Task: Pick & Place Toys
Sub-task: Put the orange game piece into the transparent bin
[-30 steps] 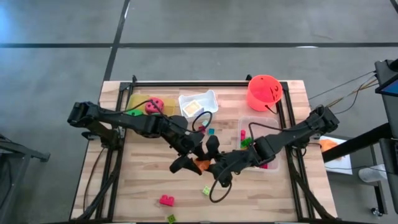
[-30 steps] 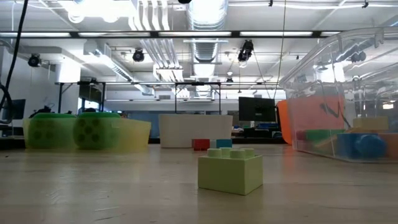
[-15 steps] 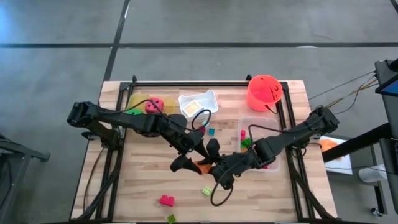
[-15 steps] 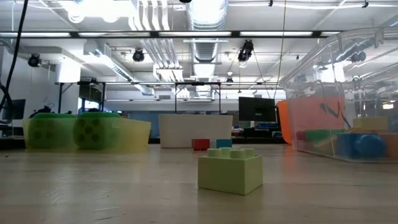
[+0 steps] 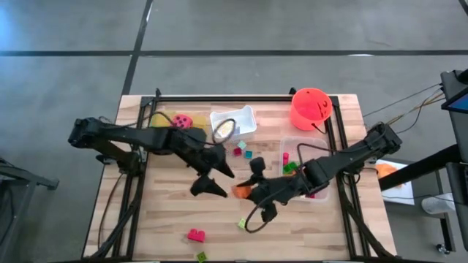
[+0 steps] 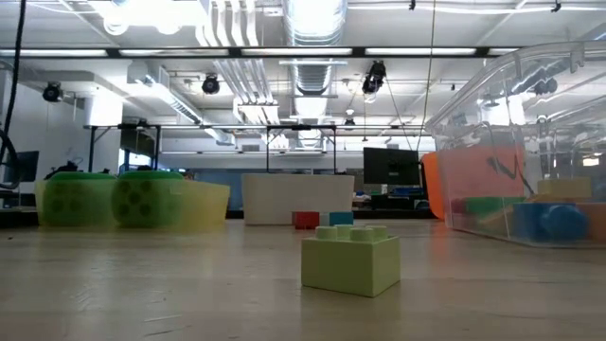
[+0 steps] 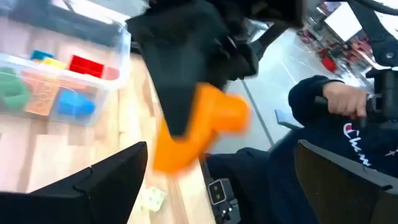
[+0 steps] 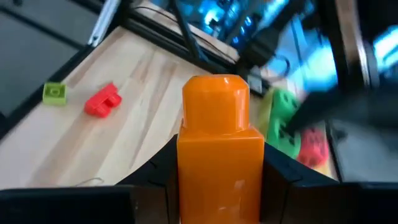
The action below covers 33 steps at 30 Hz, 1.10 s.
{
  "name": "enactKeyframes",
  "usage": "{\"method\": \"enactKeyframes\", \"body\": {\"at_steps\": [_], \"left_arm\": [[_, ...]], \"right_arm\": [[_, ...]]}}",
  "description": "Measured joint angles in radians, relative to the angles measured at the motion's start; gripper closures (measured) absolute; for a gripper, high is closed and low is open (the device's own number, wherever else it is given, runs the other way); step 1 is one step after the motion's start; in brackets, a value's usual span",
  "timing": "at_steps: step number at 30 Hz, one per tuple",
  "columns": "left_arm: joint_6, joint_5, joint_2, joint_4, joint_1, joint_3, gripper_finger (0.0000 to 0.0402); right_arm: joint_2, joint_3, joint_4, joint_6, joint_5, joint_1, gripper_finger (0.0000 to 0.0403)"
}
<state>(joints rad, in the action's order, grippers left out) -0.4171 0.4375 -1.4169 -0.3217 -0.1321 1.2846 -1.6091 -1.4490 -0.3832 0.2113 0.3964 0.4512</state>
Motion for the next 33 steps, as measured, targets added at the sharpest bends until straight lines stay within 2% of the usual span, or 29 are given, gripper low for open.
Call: {"method": "enactKeyframes", "body": {"at_steps": [6,10,13,20,25,28,33], "left_arm": [[0.043,-0.135,0.141,-0.204,-0.018,0.0,0.0009],[0.061,-0.298,0.207,-0.339,-0.019,0.0,0.0009],[0.047,-0.384,0.254,-0.44,-0.013,0.0,0.0009],[0.046,-0.394,0.326,-0.569,-0.017,-0.022,0.0009],[0.045,-0.424,0.342,-0.556,-0.017,-0.089,0.0009],[0.058,-0.462,0.353,-0.504,-0.017,-0.135,0.0009],[0.077,-0.465,0.378,-0.403,-0.017,-0.21,0.0009]], "right_arm": [[0.081,0.0,-0.213,-0.267,0.026,0.0,0.028],[0.134,0.0,-0.463,-0.463,0.057,-0.004,0.028],[0.17,0.0,-0.659,-0.591,0.08,-0.008,0.028],[0.25,0.001,-0.98,-0.781,0.074,-0.011,0.028],[0.298,0.028,-1.004,-0.838,0.023,-0.011,0.028],[0.324,0.064,-1.003,-0.851,0.02,-0.013,0.028],[0.351,0.155,-0.993,-0.88,0.004,-0.052,0.028]]}}
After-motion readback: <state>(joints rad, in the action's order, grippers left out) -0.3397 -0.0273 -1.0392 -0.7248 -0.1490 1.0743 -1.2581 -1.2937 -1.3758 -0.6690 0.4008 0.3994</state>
